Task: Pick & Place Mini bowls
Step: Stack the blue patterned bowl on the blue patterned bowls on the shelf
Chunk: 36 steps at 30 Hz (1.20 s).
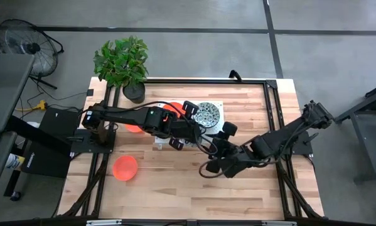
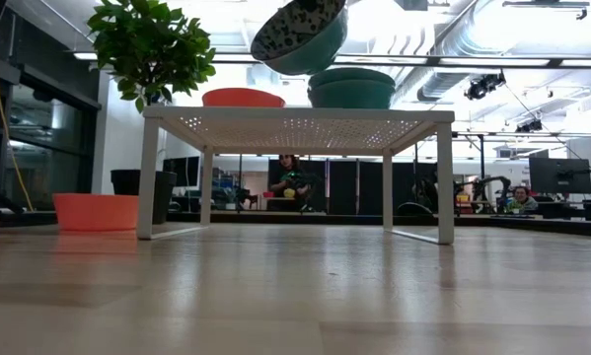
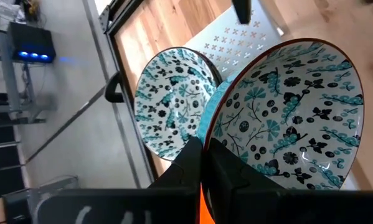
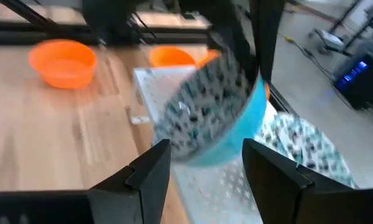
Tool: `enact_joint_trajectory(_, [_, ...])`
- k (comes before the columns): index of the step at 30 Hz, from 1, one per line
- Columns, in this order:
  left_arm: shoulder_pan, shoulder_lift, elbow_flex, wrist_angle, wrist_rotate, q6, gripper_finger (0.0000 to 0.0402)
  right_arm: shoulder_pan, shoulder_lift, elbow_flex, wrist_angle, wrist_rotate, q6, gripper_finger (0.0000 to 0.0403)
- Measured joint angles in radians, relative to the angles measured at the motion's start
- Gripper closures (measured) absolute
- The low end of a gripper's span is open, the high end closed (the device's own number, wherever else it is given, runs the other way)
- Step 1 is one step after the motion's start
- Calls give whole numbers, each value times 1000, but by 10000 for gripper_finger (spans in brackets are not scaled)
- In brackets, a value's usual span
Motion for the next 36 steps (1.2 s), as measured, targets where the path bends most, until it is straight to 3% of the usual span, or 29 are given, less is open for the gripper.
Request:
enact_joint_trajectory(10, [-28,0,0,25,-37,52,402,-16,2,-69,172,0,-10,215])
enact_joint_trajectory(29, [-57,0,-2,39,-91,116,402,-97,1,-68,153,-5,-94,215])
enact_joint_trajectory(36, [-58,0,-2,35,-99,115,402,-98,1,-68,143,14,-136,242])
